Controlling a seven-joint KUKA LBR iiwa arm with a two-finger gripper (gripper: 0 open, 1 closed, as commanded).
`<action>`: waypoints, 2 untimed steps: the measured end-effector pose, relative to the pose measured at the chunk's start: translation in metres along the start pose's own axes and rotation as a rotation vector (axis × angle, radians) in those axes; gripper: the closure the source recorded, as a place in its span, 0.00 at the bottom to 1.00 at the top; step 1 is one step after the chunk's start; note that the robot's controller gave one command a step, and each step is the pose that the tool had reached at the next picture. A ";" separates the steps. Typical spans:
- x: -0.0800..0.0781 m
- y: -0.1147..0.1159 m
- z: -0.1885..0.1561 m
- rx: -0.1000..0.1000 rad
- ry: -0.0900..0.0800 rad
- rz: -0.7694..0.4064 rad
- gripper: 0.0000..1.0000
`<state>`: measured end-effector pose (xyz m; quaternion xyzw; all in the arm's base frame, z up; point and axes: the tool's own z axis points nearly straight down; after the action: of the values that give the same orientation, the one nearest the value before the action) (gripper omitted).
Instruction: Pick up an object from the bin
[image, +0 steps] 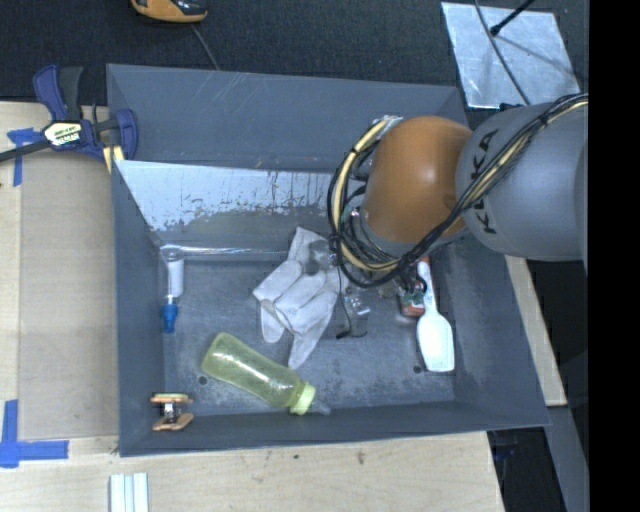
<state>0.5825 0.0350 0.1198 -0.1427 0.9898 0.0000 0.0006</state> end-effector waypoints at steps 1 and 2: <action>0.018 0.006 -0.006 -0.005 0.013 -0.021 0.00; 0.003 0.011 -0.025 0.004 -0.017 -0.025 0.00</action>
Offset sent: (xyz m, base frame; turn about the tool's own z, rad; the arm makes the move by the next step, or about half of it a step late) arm -0.0001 0.0283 -0.0498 -0.0416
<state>0.5765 0.0449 0.1447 -0.1549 0.9879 -0.0006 0.0094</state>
